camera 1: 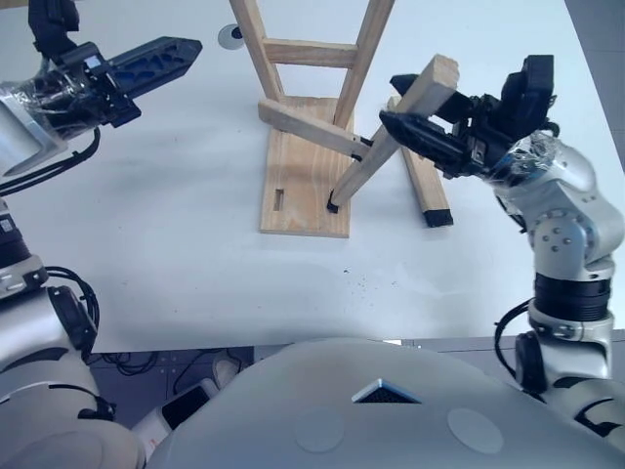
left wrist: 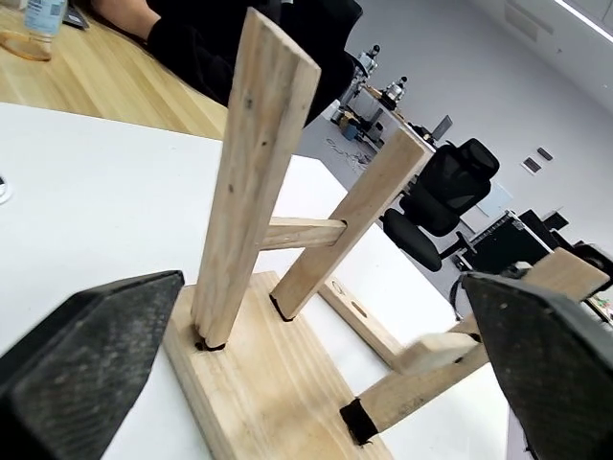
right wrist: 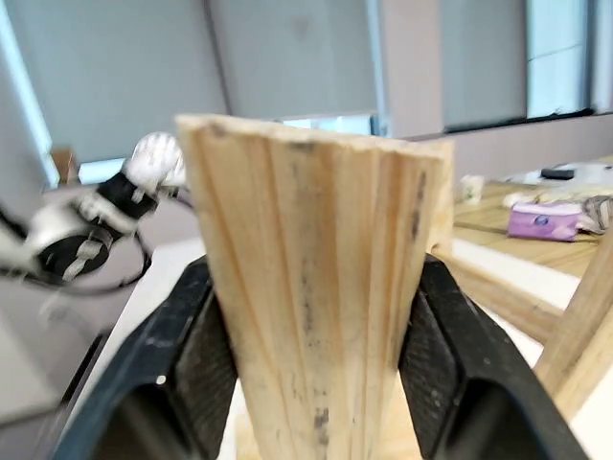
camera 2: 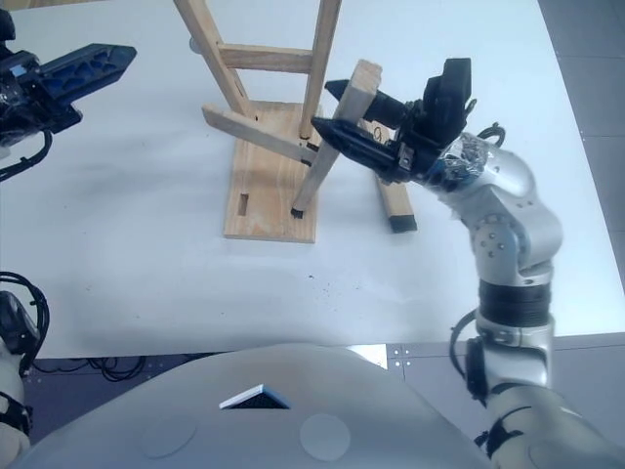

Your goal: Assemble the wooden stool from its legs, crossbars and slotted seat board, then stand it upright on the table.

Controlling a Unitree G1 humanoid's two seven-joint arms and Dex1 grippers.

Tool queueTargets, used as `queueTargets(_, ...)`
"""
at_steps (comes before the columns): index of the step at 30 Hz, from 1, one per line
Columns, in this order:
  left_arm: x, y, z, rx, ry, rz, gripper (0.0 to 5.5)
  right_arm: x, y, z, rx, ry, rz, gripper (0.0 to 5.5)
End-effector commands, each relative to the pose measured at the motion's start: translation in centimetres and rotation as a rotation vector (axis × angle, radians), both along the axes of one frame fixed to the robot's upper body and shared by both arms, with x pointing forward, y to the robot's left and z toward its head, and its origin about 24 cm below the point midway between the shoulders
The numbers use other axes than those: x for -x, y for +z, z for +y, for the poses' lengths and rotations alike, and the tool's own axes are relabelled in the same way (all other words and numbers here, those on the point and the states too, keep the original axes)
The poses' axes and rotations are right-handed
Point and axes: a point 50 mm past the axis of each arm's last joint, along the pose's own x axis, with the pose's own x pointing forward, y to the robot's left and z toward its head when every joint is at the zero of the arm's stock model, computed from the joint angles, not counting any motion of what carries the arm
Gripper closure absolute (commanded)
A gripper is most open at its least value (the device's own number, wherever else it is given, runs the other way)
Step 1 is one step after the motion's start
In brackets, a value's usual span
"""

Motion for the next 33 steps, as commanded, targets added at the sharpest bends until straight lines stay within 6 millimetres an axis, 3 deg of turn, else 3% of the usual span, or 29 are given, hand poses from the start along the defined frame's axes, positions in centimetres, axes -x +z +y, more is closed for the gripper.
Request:
queueTargets(1,1.2,-1.0,-0.1,0.024,0.051,0.000,0.10,-0.3,-2.1,-1.5,0.292,0.089,0.161,3.44)
queueTargets(5,2.4,-2.1,-0.8,0.052,0.100,-0.007,0.10,-1.2,-0.7,-1.7,0.401,0.211,0.147,3.44)
queueTargets(12,5.2,-4.0,-2.6,0.104,0.209,-0.003,0.10,-2.8,1.3,-0.3,0.563,0.318,0.113,3.44)
queueTargets(18,7.7,-7.4,-1.2,-0.447,0.574,-0.033,0.10,-4.2,4.4,0.2,0.683,0.446,0.059,3.44)
queueTargets(22,8.8,-9.7,-0.7,-0.592,0.722,-0.072,0.71,-5.3,6.2,1.1,0.732,0.496,0.041,3.44)
queueTargets(27,10.6,-13.7,-3.1,-0.748,0.609,-0.001,1.54,-6.4,7.3,1.5,0.743,0.476,0.037,3.44)
queueTargets(33,11.1,-15.8,-3.8,-0.811,0.547,-0.003,2.57,-6.7,7.3,1.5,0.754,0.412,0.045,3.44)
